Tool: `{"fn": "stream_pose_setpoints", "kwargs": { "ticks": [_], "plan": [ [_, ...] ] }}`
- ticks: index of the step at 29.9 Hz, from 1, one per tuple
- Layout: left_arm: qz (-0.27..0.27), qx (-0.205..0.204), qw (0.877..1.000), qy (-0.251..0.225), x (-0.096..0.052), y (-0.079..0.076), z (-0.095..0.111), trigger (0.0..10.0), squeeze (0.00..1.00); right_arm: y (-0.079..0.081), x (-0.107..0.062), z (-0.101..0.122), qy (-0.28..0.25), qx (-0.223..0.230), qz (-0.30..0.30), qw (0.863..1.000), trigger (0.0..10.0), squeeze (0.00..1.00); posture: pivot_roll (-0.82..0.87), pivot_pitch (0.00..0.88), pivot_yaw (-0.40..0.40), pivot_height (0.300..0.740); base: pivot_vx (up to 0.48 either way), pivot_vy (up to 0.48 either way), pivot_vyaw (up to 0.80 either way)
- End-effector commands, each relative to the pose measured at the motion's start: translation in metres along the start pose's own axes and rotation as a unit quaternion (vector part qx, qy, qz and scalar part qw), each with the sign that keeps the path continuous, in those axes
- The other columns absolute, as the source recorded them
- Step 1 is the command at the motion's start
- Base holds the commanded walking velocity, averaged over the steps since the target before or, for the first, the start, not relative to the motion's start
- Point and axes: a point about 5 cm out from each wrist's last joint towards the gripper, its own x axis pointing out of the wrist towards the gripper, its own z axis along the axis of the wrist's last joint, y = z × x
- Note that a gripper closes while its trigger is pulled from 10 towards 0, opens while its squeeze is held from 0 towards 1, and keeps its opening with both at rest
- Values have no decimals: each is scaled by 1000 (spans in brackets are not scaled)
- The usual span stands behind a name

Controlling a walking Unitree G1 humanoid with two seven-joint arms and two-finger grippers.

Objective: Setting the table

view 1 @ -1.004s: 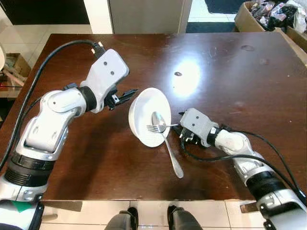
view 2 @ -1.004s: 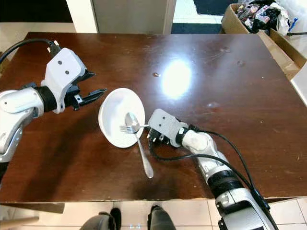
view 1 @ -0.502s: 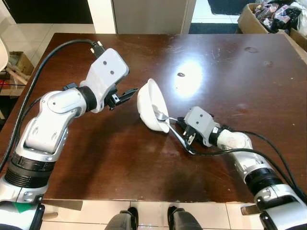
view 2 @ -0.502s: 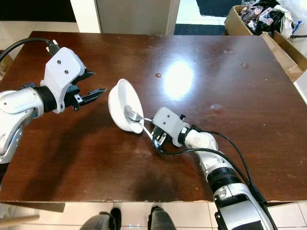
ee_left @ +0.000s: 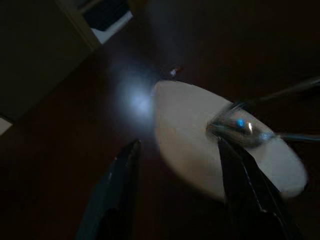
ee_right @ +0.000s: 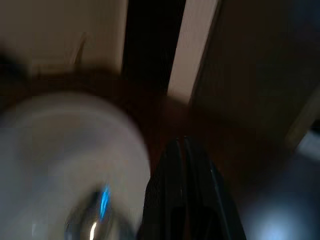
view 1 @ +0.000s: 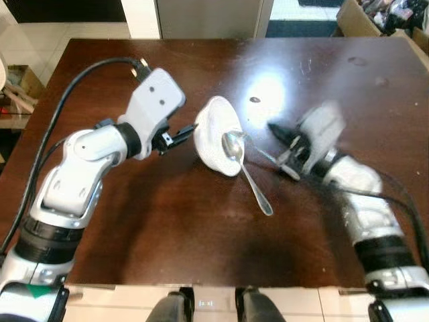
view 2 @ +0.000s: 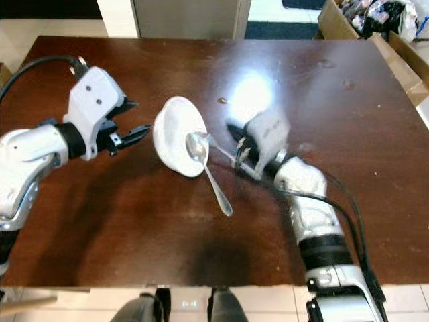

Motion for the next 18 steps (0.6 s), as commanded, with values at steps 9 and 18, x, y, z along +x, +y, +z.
{"fn": "stream_pose_setpoints", "kwargs": {
  "ticks": [9, 18],
  "plan": [
    [120, -129, 984, 7, 5, 14, -14, 10000, 0, 27, -13, 17, -49, 125, -62, 989, 10000, 0, -152, 155, 99, 740, 0, 0, 0],
    [152, -149, 977, 10, 2, 17, -19, 10000, 0, 39, -33, -14, 108, -5, -9, 994, 10000, 0, -159, 151, 98, 740, 0, 0, 0]
  ]
}}
